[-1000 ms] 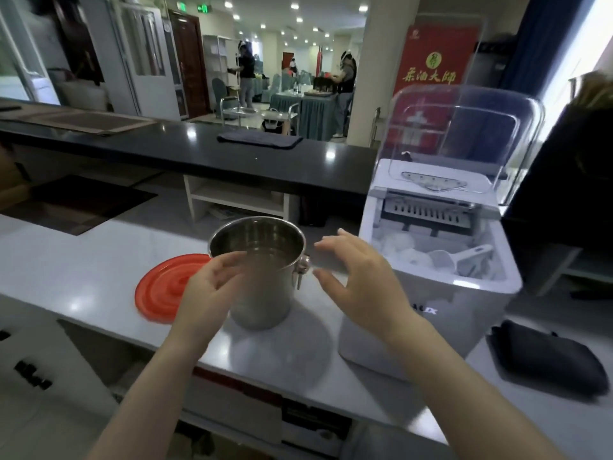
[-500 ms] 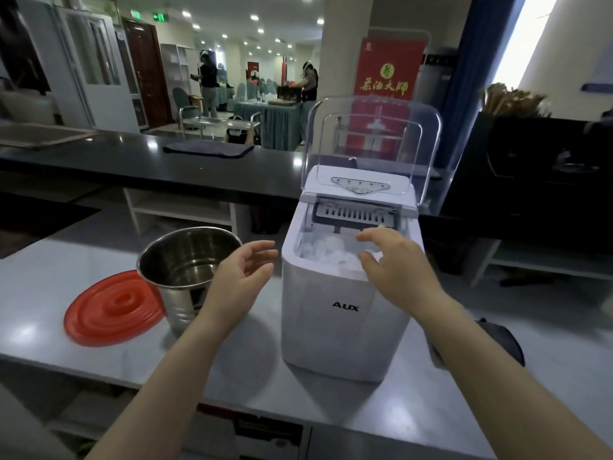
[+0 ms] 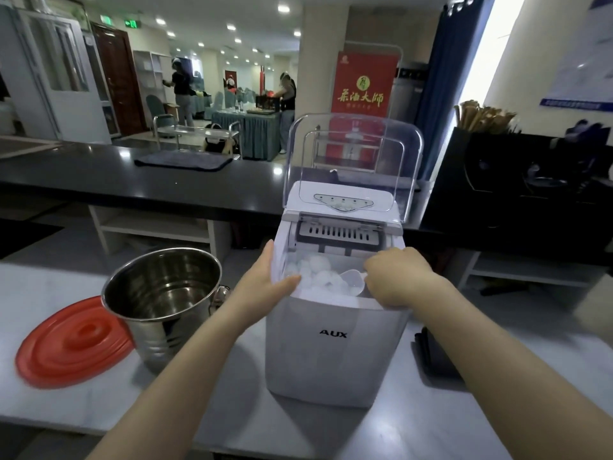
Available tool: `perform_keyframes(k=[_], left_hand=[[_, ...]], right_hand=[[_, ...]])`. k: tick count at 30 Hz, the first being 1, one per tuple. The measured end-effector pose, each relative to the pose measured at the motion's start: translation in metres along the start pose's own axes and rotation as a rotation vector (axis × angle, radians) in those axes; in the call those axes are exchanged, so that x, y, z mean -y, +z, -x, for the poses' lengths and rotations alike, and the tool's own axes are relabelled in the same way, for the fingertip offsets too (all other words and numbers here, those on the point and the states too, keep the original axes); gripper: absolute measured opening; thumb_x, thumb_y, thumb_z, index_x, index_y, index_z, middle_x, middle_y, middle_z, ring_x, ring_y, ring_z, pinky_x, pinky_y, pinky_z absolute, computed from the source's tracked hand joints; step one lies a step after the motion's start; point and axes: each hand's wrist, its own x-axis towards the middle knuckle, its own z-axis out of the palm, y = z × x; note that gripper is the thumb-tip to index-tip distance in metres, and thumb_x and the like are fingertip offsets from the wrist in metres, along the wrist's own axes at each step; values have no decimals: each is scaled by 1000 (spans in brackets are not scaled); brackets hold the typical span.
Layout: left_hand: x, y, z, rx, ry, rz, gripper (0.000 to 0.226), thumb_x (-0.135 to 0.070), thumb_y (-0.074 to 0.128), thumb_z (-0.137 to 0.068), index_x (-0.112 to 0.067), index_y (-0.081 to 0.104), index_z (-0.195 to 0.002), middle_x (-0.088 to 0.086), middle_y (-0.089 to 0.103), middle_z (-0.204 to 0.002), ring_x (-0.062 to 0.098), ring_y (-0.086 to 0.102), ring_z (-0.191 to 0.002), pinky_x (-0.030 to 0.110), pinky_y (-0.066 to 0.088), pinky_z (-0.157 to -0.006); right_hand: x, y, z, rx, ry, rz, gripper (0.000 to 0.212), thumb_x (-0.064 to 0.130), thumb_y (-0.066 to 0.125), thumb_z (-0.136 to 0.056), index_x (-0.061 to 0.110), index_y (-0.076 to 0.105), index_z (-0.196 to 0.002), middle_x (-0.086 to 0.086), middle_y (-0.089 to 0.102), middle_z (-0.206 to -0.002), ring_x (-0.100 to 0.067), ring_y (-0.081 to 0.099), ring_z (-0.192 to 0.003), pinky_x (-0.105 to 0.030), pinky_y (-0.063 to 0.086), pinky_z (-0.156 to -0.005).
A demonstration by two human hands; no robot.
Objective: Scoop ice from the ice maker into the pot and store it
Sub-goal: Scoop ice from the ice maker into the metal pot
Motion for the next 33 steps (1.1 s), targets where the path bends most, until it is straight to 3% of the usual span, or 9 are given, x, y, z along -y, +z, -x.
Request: perform_keyframes(k=[2,4,7,10,16,19,23,26,33], left_hand=[[-1,1,-3,22,-23,-4,99,-34,70,-81,-23,2,-152,-14,9,-157,9,17,-143,26,21,-108],[3,0,-6,51,-1,4,112,-35,77,-74,-24,-2,-152,-17,6,-157,6,16,-141,23,21,-105],[9,-4,-9,128,28,-26,125,-38,82,-65,-29,-8,-151,-22,2,-155,-3,13,-138,21,21,-108],[12,-5,-11,162,28,-50,128,-34,84,-63,-27,-11,-150,-21,0,-155,-10,9,-132,18,19,-106],[14,-4,-13,127,28,-69,131,-37,85,-62,-28,-11,-150,-23,3,-154,-9,12,-129,19,21,-106],[13,-4,-12,127,40,-61,129,-37,84,-63,-29,-10,-150,-27,5,-150,-8,14,-130,20,22,-106],[14,-4,-10,128,43,-56,129,-38,84,-64,-28,-11,-150,-23,0,-154,-4,11,-138,21,20,-107],[10,-4,-7,97,48,-61,125,-35,83,-66,-28,-9,-150,-21,3,-155,1,14,-141,19,21,-104],[2,-4,0,79,61,-51,118,-35,81,-69,-29,-3,-151,-26,17,-146,-3,25,-129,18,26,-98]], right_hand=[[3,-2,-3,75,1,12,13,3,45,-79,16,49,-78,-5,55,-94,-25,43,-88,-39,31,-84],[3,-1,-8,153,4,-17,21,-1,43,-78,11,55,-90,-9,53,-102,-29,40,-100,-53,27,-98],[0,5,-12,183,19,-53,30,1,40,-84,7,55,-110,-13,48,-118,-34,32,-121,-71,0,-108],[-1,5,-15,157,-17,-54,32,5,38,-88,8,52,-117,-13,45,-122,-35,31,-123,-69,-2,-109],[1,10,-18,69,-28,-145,27,4,41,-87,13,57,-107,-6,50,-105,-28,39,-104,-54,15,-110],[-2,12,-18,48,-33,-167,26,9,42,-91,16,57,-111,-4,52,-106,-29,43,-108,-49,17,-108],[-10,15,-14,21,-23,-216,26,8,45,-90,23,57,-108,3,51,-97,-26,48,-106,-40,30,-93],[-12,17,-10,3,-13,-250,26,10,44,-93,24,56,-112,1,54,-105,-24,45,-103,-36,31,-84],[-14,13,-3,-26,26,-281,22,19,45,-97,24,56,-115,-1,57,-118,-26,47,-111,-39,38,-85]])
